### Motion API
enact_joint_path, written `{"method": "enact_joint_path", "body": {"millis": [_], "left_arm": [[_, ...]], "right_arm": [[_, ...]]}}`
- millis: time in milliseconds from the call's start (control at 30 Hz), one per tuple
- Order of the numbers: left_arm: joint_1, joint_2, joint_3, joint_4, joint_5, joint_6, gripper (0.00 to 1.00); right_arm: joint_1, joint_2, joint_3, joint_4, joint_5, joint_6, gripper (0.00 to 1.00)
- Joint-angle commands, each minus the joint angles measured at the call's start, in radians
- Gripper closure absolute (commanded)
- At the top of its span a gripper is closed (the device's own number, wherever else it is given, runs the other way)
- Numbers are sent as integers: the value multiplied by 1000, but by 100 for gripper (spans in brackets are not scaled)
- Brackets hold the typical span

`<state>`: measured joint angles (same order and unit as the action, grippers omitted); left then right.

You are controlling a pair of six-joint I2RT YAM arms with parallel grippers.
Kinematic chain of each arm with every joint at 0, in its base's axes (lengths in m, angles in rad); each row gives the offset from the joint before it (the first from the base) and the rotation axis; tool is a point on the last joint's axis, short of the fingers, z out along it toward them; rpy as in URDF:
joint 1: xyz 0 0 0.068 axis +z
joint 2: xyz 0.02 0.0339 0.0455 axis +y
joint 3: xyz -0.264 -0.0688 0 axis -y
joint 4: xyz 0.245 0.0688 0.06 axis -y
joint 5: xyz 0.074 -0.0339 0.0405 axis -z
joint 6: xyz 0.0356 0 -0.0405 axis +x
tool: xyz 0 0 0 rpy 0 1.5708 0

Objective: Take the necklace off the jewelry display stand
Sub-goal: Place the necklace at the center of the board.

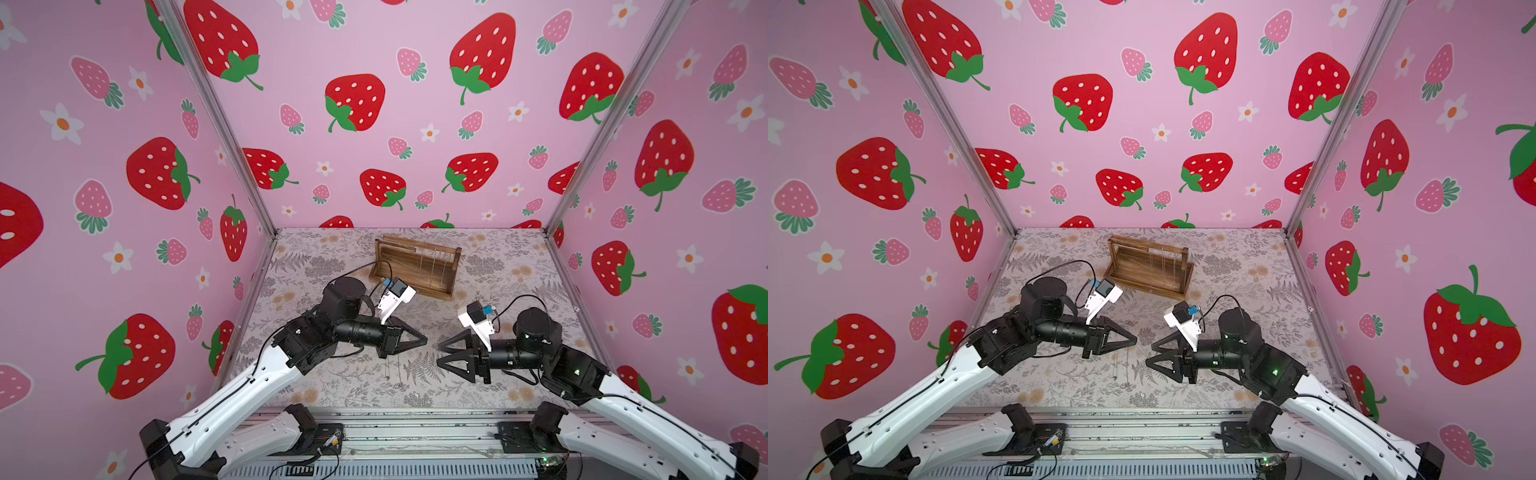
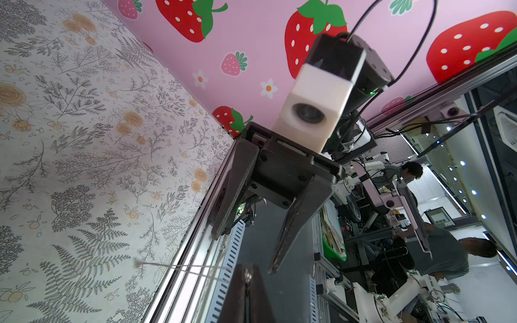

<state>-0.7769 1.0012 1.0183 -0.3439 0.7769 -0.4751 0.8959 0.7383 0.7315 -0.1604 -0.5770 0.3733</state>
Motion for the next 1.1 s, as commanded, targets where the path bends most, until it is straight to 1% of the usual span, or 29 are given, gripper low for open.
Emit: {"method": "enact_joint_path", "body": {"millis": [0,367,600,667,800,1067], "left_arm": [[-27,-5,-14,45,-53,-23,100],[-101,5,-34,100,-106,-49,100],[-110,29,-15,85,-129,-35,100],[-111,37,-14,83,-139,-28,100],[-111,51,-11,77,-158,-16,100],[-110,68,-13,77,-171,-2,100]], "right_arm": [[14,-5,34,42,29,1,50],[40,0,23,60,23,13,50],[44,25,30,65,21,3,51],[47,23,24,68,32,8,53],[49,6,8,80,37,28,68],[60,-16,-33,101,37,65,68]]}}
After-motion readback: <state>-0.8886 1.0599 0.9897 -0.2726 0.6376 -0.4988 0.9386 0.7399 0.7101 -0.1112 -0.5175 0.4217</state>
